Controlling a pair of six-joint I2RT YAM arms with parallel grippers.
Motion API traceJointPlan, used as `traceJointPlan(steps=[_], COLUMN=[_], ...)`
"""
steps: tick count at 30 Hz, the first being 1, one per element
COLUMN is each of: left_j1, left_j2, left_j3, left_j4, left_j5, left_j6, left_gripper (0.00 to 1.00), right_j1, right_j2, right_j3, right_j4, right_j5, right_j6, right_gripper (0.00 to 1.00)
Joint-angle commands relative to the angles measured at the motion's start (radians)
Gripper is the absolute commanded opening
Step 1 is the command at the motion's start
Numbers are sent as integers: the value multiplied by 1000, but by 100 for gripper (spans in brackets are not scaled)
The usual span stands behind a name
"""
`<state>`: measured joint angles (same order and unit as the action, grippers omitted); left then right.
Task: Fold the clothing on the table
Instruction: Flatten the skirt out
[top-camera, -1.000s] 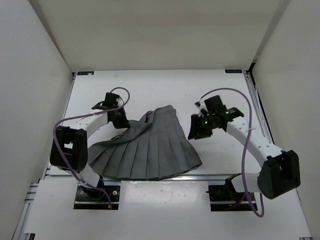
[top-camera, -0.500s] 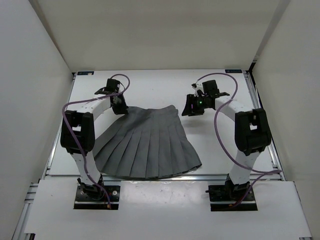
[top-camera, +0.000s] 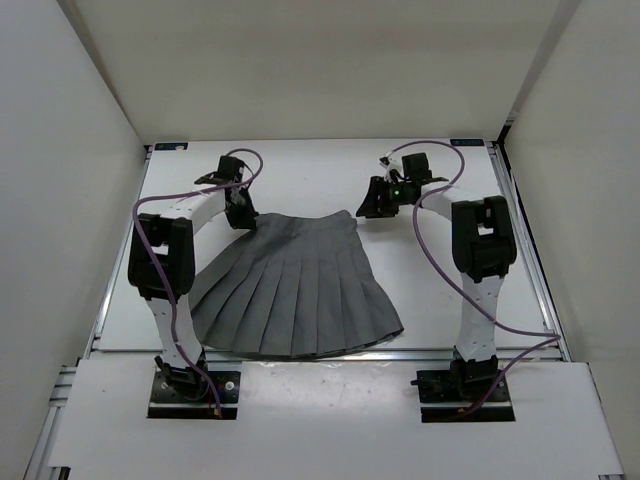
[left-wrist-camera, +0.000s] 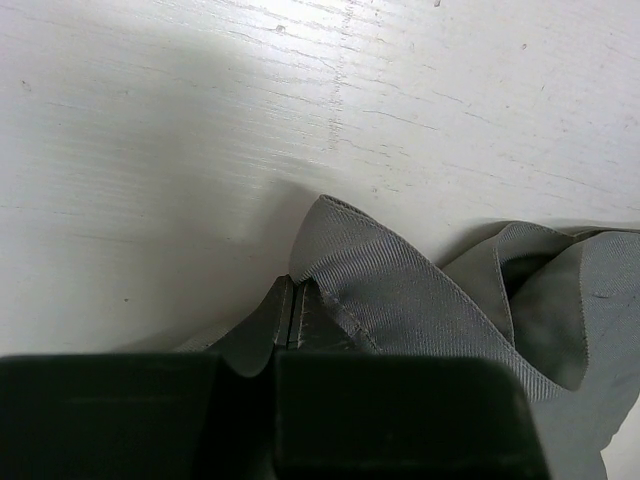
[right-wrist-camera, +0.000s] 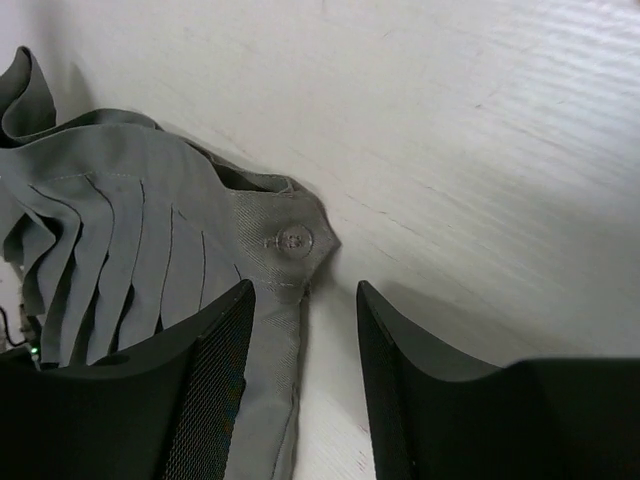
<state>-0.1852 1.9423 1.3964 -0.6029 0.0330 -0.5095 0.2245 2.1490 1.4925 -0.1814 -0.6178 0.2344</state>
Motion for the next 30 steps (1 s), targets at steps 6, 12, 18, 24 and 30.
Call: traceJointPlan(steps=[6, 12, 18, 24, 30], left_j1=[20, 24, 26, 33, 39], left_j2=[-39, -37, -42, -69, -80], left_j3=[-2, -22, -33, -57, -71], left_j4=[3, 12, 11, 31, 29], left_j5=[-10, -4, 7, 21, 31], left_j6=[-6, -6, -3, -6, 6], left_gripper=[0, 0, 0, 0, 0], right_j1=[42, 68, 75, 64, 96], right_j2=[51, 104, 66, 55, 189], right_j3=[-12, -12, 26, 70, 238], right_j4=[115, 149, 13, -59, -142], right_j5=[-158, -211, -88, 3, -59], right_j6=[114, 160, 105, 100, 117], right_gripper=[50, 38, 44, 48, 51])
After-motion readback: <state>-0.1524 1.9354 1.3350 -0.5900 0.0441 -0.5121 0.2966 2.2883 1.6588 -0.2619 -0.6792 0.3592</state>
